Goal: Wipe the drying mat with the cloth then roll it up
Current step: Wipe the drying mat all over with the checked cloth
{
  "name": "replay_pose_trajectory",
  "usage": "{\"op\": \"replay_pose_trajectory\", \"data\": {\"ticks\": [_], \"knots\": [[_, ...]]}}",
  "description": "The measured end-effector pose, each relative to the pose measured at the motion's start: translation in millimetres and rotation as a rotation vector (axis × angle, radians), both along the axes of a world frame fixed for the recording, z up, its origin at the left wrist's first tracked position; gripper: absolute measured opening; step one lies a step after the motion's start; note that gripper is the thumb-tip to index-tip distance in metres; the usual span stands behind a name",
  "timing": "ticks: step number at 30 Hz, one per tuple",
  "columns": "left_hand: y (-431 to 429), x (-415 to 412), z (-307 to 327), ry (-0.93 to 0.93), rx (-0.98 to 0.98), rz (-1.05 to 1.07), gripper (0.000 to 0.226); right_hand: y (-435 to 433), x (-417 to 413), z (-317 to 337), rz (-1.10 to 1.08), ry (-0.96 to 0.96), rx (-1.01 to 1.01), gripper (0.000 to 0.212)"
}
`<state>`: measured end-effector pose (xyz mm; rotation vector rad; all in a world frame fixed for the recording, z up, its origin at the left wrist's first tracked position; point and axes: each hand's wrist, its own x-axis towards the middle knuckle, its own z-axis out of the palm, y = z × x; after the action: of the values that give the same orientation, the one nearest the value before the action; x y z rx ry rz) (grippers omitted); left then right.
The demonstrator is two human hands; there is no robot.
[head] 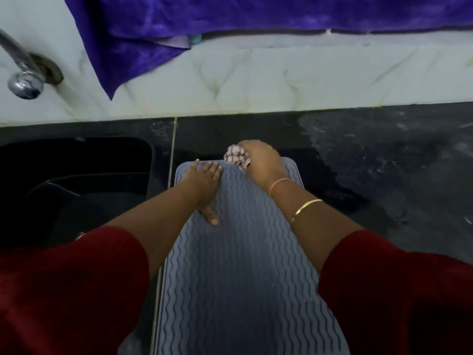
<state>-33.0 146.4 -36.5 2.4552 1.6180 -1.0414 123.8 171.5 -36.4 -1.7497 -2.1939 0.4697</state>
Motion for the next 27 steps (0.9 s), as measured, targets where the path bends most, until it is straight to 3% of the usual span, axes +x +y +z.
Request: {"op": "replay_pose_trajectory", "data": {"ticks": [2, 5, 14, 19, 23, 27], "knots": [[6.6, 0.8, -3.2, 0.031, -0.026, -0.010, 0.144, 4.3, -10.7, -16.7, 0.059, -0.166, -0.137, 0.060], [10.9, 0.3, -5.0, -0.005, -0.042, 0.008, 0.145, -2.0, -17.1, -28.3, 0.056, -0.258, -0.062, 0.057], [9.2, -1.8, -4.6, -0.019, -0.020, 0.030, 0.147, -86.2, 3.8, -27.0, 0.189, -0.149, -0.034, 0.047], [8.6, -0.4, -3.4, 0.017, -0.036, 0.010, 0.150, -44.5, 7.3, -6.9, 0.166, 0.096, -0.117, 0.033], [10.1, 1.0, -1.7, 0.032, -0.052, 0.044, 0.150, -6.5, -12.3, -12.0, 0.045, -0.152, -0.077, 0.038], [9.9, 4.8, -0.3, 0.062, -0.036, 0.023, 0.150, -45.1, -14.4, -29.0, -0.003, -0.143, -0.029, 0.044]]}}
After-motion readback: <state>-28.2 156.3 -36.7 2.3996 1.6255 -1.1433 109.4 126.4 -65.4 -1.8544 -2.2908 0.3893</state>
